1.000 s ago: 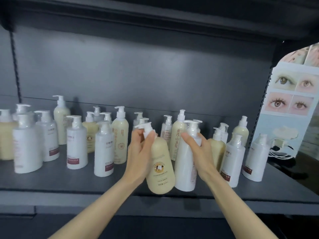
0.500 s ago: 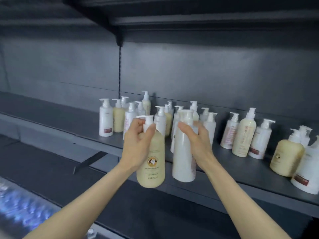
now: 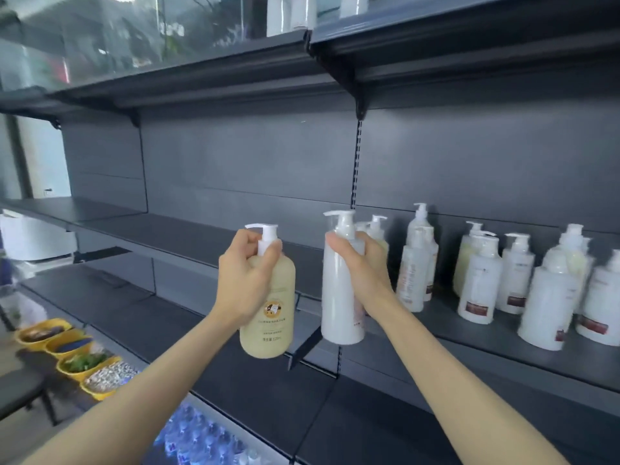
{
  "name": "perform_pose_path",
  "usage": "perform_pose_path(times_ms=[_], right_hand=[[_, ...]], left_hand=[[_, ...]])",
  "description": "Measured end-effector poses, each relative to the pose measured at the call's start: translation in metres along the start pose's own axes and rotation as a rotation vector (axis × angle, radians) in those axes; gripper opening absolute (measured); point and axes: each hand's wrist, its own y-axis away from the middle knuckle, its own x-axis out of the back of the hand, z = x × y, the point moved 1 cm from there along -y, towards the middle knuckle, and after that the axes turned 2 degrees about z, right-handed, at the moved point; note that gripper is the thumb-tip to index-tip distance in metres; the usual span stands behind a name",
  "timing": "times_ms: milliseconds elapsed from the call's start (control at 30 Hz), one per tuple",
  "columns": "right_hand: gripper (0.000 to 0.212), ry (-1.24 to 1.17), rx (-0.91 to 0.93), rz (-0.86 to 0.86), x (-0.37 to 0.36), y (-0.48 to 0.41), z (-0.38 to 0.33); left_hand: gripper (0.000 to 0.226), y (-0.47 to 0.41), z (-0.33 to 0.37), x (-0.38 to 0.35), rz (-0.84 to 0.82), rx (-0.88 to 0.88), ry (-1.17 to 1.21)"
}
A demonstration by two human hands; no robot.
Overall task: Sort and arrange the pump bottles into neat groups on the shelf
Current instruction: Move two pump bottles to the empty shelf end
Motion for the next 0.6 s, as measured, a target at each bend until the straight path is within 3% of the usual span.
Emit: perform_pose_path(times_ms=[300,600], right_hand=[[0.037,-0.001,0.067,0.017,-0.117,-0.099,0.002],[0.034,-0.035,0.081,0.013,-0.238,-0.216,0.055]], left_hand=[[0.022,-0.127,-0.045,0.062,0.024,-0.088,0.008],[0.027,-0.256,-0.146,0.113,0.021,-0.060,-0.059]])
